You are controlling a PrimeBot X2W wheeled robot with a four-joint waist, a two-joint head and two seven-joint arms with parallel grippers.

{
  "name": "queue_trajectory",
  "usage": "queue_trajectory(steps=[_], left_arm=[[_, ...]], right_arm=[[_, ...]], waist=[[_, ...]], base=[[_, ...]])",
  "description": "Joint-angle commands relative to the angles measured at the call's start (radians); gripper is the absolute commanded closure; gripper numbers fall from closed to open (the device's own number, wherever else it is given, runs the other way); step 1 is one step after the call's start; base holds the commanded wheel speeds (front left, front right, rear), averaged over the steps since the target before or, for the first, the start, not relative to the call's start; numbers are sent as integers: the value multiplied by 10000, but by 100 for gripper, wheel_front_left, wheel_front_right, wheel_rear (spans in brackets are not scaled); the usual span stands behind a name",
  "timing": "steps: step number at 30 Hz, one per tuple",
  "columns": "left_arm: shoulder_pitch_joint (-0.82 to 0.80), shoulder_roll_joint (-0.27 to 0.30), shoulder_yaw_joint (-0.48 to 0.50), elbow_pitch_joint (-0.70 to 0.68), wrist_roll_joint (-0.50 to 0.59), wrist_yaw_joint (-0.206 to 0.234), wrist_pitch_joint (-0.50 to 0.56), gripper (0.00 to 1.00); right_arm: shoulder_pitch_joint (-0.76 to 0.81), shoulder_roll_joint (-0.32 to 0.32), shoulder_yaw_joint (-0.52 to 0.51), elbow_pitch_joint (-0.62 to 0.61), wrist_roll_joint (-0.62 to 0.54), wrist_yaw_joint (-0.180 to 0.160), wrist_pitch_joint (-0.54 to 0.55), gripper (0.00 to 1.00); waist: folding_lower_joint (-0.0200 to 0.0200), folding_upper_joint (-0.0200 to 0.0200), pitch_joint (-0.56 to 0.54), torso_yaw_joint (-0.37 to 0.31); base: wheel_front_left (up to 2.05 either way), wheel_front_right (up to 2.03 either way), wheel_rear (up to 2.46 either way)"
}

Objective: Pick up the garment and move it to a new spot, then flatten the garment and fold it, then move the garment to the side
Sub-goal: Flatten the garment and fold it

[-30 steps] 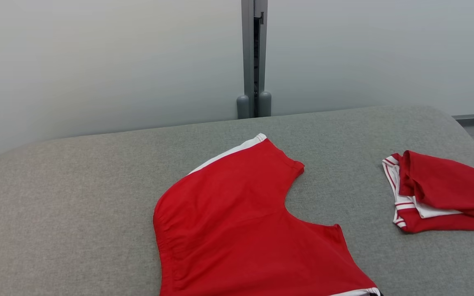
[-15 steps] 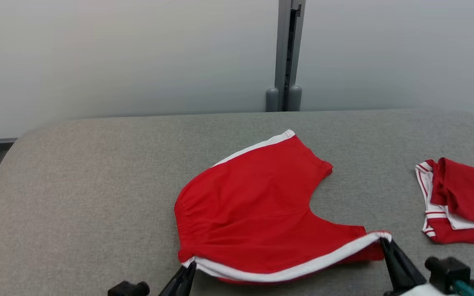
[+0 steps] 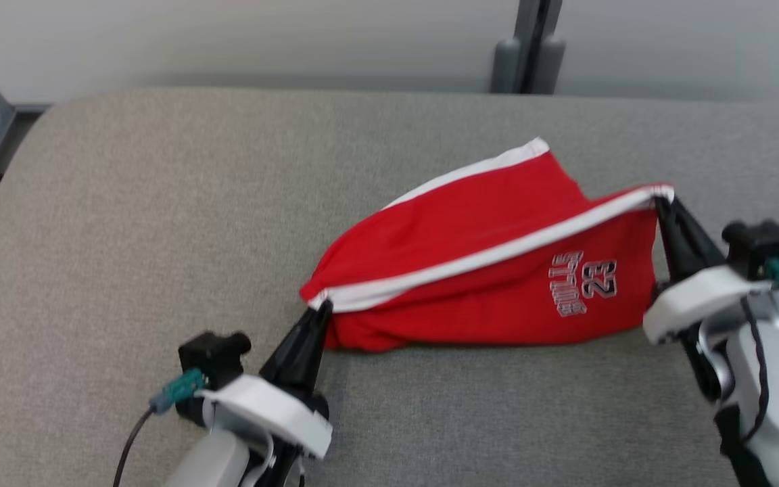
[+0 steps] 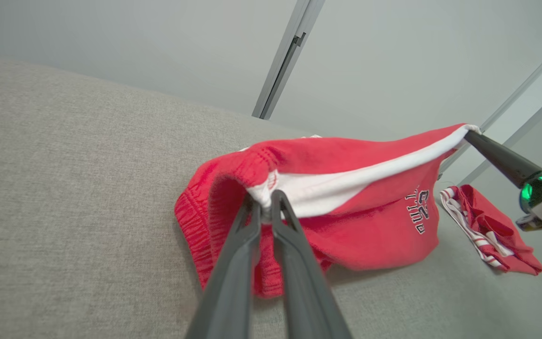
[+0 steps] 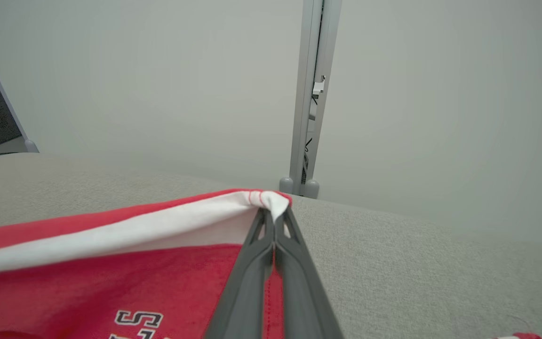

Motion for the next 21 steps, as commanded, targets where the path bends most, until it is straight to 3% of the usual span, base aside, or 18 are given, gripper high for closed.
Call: queue_trajectory(steps=[1,10,19,20,21], left_arm=[[-663,-99,49,207,-122,-2,-10,100],[-2402,-455,344,1023,-189,-2,-10,100],[-3209,-529,397,1258,-587,-2,-10,100],[-3258,-526,378,1231,-640,26,-10,95],[-3293,-527,362,1186,-675,60,-10,60]], right_arm=[[-716,-141,7,367,-140,-4,14,100],[-3155,-159,429,1976,-694,-4,-36,100],[-4722,-60,425,3338,-1139,-4,-173,100],[-4834,-37,401,3482,-1206,-4,-187,100],[-4920,-3,348,3669,-1244,-4,-190,100]], waist=[[-1,0,944,347],[-1,0,2084,591],[-1,0,2547,738],[-1,0,2570,744],[-1,0,2592,747]], base=[[0,0,0],[0,0,0],[0,0,0],[0,0,0],[0,0,0]])
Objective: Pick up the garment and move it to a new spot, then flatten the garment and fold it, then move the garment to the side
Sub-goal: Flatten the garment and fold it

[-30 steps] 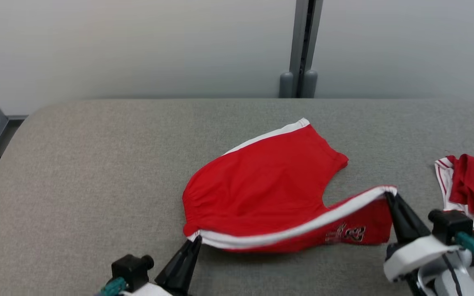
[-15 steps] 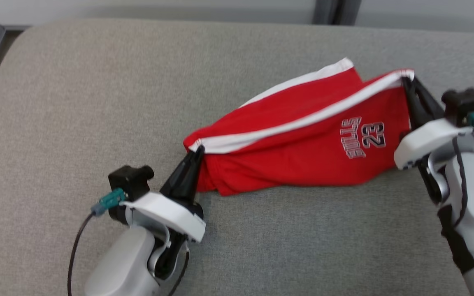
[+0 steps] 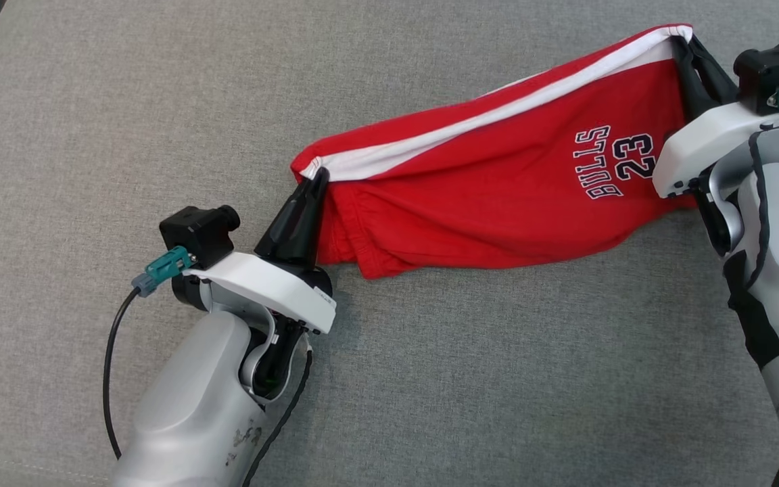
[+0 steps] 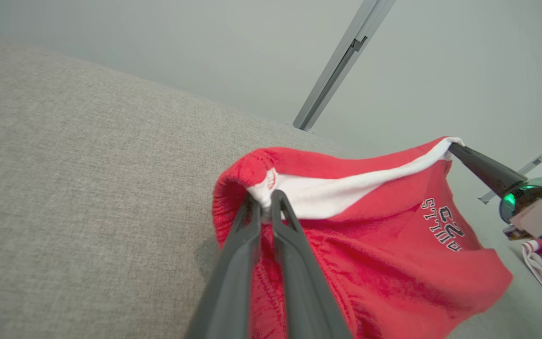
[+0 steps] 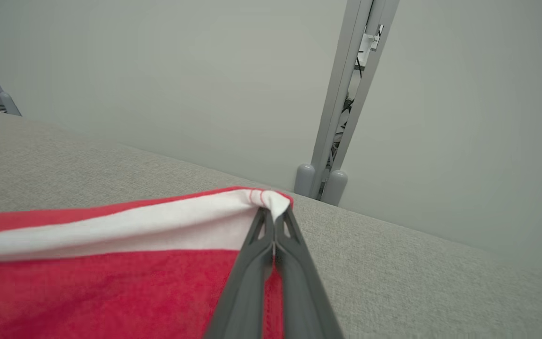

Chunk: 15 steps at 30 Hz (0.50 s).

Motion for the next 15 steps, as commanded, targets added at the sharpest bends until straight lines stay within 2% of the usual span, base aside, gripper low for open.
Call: queue_trajectory(steps=[1,2,3,6,10,15], left_arm=[[-176,40,-28,-40,-64,68,-9,7],[-181,40,-60,-71,-70,97,-9,0],[-170,39,-83,-84,-92,151,-9,0],[-75,46,64,-203,110,477,-10,0],[282,38,407,-476,500,906,-9,0],[891,39,748,-721,997,1175,-9,0]], right_arm=[[-114,-5,-135,208,-36,-4,-57,95],[-212,33,-213,332,-104,-4,-66,20],[-271,115,-285,405,-116,-4,-77,0],[-326,184,-441,401,-123,-4,-92,0],[144,226,-689,-229,90,-4,-89,0],[1122,150,-570,-445,701,-4,-87,0]], waist=[[0,0,27,3],[0,0,43,0],[0,0,53,-2],[0,0,48,-19],[0,0,-87,-72],[0,0,-445,-150]], base=[[0,0,0],[0,0,0],[0,0,0],[0,0,0],[0,0,0],[0,0,0]])
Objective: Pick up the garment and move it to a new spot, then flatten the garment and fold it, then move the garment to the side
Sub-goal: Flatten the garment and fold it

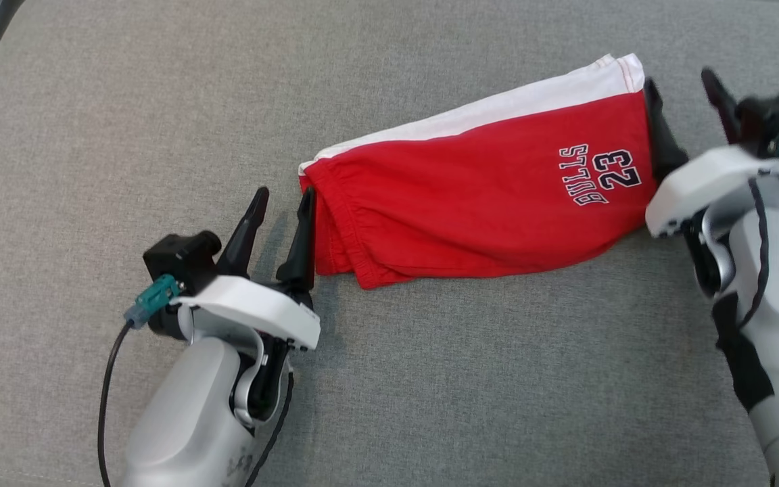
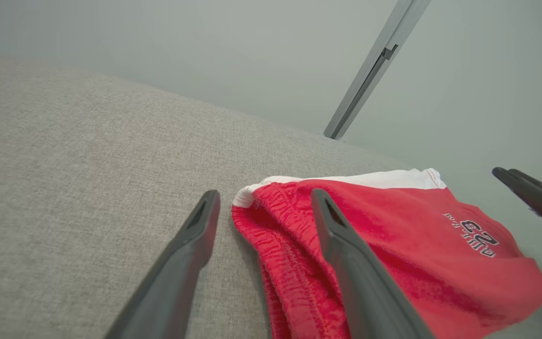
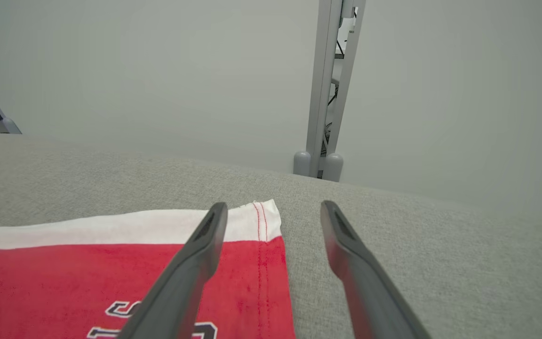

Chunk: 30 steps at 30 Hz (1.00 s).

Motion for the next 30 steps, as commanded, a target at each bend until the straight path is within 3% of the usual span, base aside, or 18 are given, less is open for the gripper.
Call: queue_trajectory(steps=[1,8,18,19,20,21,22,23,30], left_arm=[[211,37,99,-52,185,73,-7,0],[1122,29,454,-364,702,-111,-7,0],[1675,39,518,-508,1080,-200,-9,0],[1666,41,503,-504,1185,-206,-9,0],[1680,41,520,-510,1171,-227,-9,0],[1702,41,545,-497,1192,-240,-7,0],[1709,39,565,-482,1259,-234,-9,0],[1727,39,599,-466,1251,-232,-9,0],[2123,37,697,-377,1654,-349,-9,0]], right_arm=[[348,-113,81,100,219,-4,-44,0],[1446,-270,576,817,1005,-4,86,0],[1515,-125,970,1542,1759,-2,435,0],[1504,-51,983,1598,1868,-2,480,11],[1486,-23,1033,1630,1901,-1,477,50],[1494,27,1107,1674,1986,4,504,60],[1501,56,1086,1723,2126,7,490,95],[1505,28,1054,1770,2223,7,459,100],[1862,-42,815,1615,2495,-2,8,100]], waist=[[0,0,-162,-49],[0,0,-466,-82],[0,0,-463,97],[0,0,-477,124],[0,0,-497,151],[0,0,-529,177],[0,0,-558,191],[0,0,-596,203],[0,0,-1070,60]], base=[[0,0,0],[0,0,0],[0,0,0],[0,0,0],[0,0,0],[0,0,0],[0,0,0],[0,0,0],[0,0,0]])
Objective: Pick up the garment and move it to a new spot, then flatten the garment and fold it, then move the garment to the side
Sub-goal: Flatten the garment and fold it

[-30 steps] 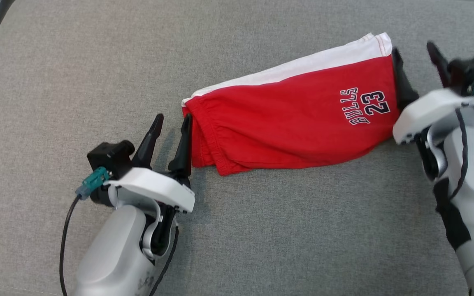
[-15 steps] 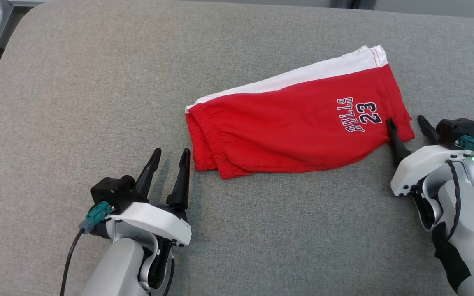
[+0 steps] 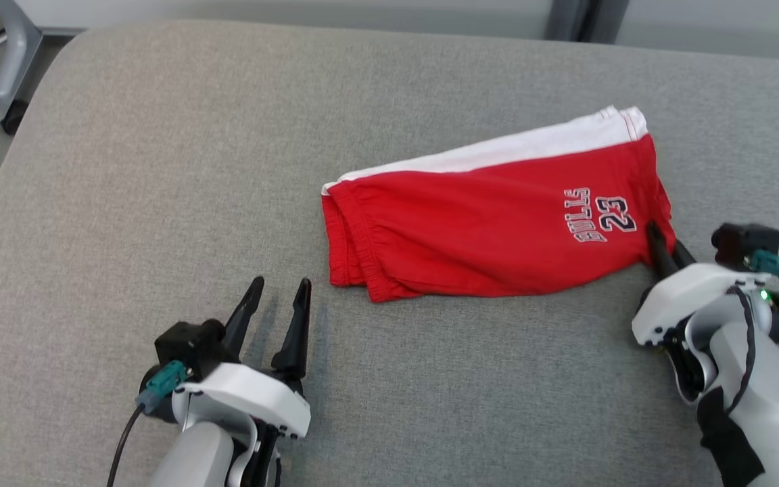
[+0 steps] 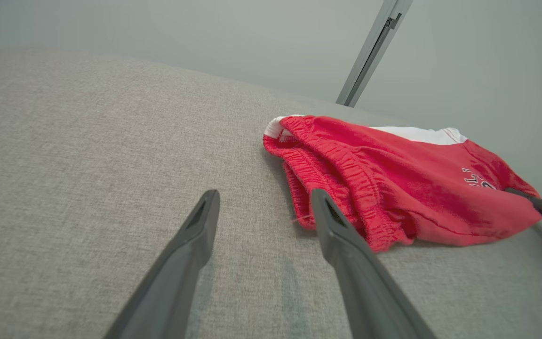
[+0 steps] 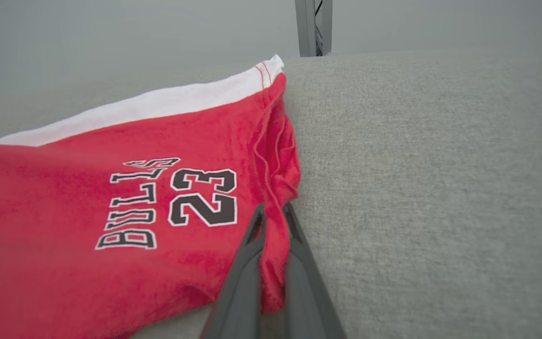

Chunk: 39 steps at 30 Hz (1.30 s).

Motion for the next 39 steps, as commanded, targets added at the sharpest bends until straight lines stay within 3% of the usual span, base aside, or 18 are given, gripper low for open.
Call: queue_trajectory(steps=[1,9,16,25,30,34,39], left_arm=[[205,44,72,37,117,-32,-10,0],[1137,43,149,113,783,-37,-10,0],[2128,44,475,39,917,-70,-10,0],[2457,41,563,-53,889,-131,-10,0],[2216,42,398,-4,809,-145,-10,0],[2147,44,275,45,715,-114,-10,0],[2113,45,248,89,693,-68,-10,0]], right_arm=[[378,-12,-163,-95,89,-1,-109,100],[2215,352,-1365,-1695,173,-1,-133,100],[3707,614,-1878,-2328,51,-1,-134,100],[3620,539,-1861,-2702,-669,-1,-137,100],[2678,675,-1041,-2911,-1299,-1,-136,100],[2040,834,410,-2913,-1458,-1,-136,100],[1937,827,2859,-3280,80,-1,-91,100]], waist=[[0,0,-253,-143],[0,0,-1286,-583],[0,0,-2189,-797],[0,0,-2100,-592],[0,0,-1934,-242],[0,0,-1918,181],[0,0,-1890,595]], base=[[0,0,0],[0,0,0],[0,0,0],[0,0,0],[0,0,0],[0,0,0],[0,0,0]])
